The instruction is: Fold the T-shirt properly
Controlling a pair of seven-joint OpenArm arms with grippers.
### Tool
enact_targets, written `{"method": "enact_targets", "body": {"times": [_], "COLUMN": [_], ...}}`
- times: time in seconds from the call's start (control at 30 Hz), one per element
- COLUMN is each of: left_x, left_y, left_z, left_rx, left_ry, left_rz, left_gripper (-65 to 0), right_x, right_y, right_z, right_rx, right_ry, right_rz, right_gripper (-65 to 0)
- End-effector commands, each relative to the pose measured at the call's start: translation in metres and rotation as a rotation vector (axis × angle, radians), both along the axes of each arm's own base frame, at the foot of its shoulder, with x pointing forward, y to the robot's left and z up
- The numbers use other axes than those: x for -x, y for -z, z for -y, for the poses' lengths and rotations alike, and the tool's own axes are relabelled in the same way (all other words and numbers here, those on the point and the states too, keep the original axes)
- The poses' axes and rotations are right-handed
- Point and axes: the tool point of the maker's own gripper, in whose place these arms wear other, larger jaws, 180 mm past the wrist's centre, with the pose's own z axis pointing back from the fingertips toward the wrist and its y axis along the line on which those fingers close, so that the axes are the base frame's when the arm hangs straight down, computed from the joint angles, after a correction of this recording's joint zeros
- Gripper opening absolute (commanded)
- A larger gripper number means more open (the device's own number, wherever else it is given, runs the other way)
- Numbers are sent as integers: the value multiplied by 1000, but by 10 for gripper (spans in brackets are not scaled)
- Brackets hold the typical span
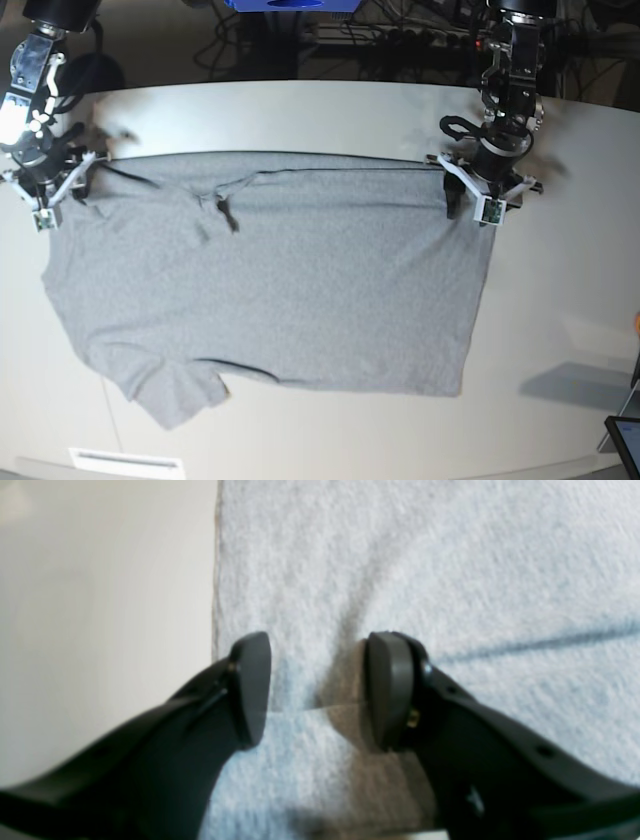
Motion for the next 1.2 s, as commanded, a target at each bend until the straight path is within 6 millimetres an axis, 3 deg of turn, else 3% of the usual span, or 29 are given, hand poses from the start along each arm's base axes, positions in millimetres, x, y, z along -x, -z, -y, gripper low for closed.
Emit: {"method": "enact_targets", "body": {"times": [0.0,0.13,0.3,0.4,0.67,0.8,0.9,1.03,1.17], "left_x": [13,12,9,7,5,6,3,5,22], "left_y": [11,5,-1,-6,-37,-59,-87,-116,-99], "left_z": [-8,-7,-5,-3,12,-5,-15,-10,0], "left_rx": [-55,-54,-55,-55,-53,-73,-92,-99,-14], "left_ry": [-4,1,7,11,54,6,-18,-6,-43], "left_rz": [-84,-68,-53,-38,34,85,157,224,179], "left_gripper": [-349,-349,-349,-349,-349,-349,-349,-348,-344], "right_x": [33,36,23,14,1,0,0,-1,-5], "right_y": [17,-5,-51,-66,-73,-73,-72,-69,-63], "right_z": [16,14,14,13,11,10,8,1,-20], "right_rx": [70,119,205,226,224,221,216,199,175], "right_ry": [26,7,-8,-9,-14,-15,-18,-29,-78], "right_rz": [-169,-147,-77,-44,-16,-14,-10,-9,-14], "right_gripper": [-424,-424,-422,-421,-421,-421,-421,-422,-424]}}
